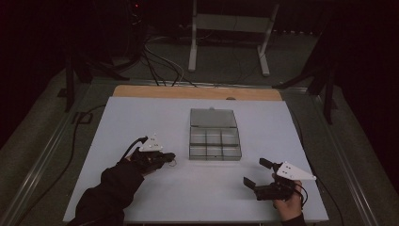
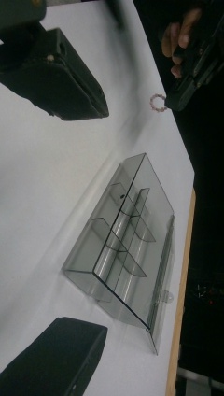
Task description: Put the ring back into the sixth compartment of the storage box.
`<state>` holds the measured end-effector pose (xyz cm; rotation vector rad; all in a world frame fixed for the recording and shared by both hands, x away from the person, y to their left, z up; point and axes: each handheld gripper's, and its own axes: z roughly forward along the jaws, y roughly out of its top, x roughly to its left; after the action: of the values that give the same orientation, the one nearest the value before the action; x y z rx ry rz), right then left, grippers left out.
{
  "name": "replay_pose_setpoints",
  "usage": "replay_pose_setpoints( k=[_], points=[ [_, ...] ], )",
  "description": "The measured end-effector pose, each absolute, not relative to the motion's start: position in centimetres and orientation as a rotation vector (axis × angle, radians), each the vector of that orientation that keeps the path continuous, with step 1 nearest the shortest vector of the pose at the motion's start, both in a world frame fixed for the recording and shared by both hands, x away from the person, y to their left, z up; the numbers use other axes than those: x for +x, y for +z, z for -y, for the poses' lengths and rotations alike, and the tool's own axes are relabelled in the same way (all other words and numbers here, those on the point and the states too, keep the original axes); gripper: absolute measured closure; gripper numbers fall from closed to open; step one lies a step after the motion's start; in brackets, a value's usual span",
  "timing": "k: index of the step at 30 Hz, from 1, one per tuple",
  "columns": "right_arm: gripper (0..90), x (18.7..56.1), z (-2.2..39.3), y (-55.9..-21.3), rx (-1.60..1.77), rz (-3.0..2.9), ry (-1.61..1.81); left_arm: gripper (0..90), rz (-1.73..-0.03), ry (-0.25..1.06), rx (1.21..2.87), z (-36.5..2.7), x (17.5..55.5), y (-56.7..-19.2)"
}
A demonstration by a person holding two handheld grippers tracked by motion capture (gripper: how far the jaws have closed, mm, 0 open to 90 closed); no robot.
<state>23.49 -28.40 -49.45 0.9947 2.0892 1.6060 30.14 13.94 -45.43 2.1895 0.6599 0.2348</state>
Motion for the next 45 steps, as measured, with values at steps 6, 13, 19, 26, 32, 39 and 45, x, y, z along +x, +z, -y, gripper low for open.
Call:
replay_pose_setpoints(
  k=[6,13,19,26,32,39,45],
  points=[
    [0.0,23.5,28.4,-49.5,0.995,-2.089,1.607,89.8,-0.634,0.221,2.197,-13.0,30.5,-45.3],
    [0.0,23.5,28.4,-49.5,0.989,-2.093,1.609,89.8,-0.611,0.203,2.192,-12.0,30.9,-45.1],
    [0.0,23.5,28.4,-49.5,0.987,-2.091,1.609,89.8,-0.588,0.203,2.195,-11.1,31.4,-44.7],
    [0.0,23.5,28.4,-49.5,0.986,-2.091,1.608,89.8,-0.573,0.185,2.194,-10.2,31.9,-44.5],
    [0.0,23.5,28.5,-49.5,0.986,-2.09,1.607,89.8,-0.558,0.186,2.188,-9.6,32.3,-44.0],
    [0.0,23.5,28.5,-49.5,0.985,-2.091,1.608,89.8,-0.549,0.174,2.181,-8.8,32.7,-43.9],
    [0.0,23.4,28.5,-49.5,0.985,-2.091,1.607,89.8,-0.536,0.162,2.178,-8.0,32.9,-43.8]
  ],
)
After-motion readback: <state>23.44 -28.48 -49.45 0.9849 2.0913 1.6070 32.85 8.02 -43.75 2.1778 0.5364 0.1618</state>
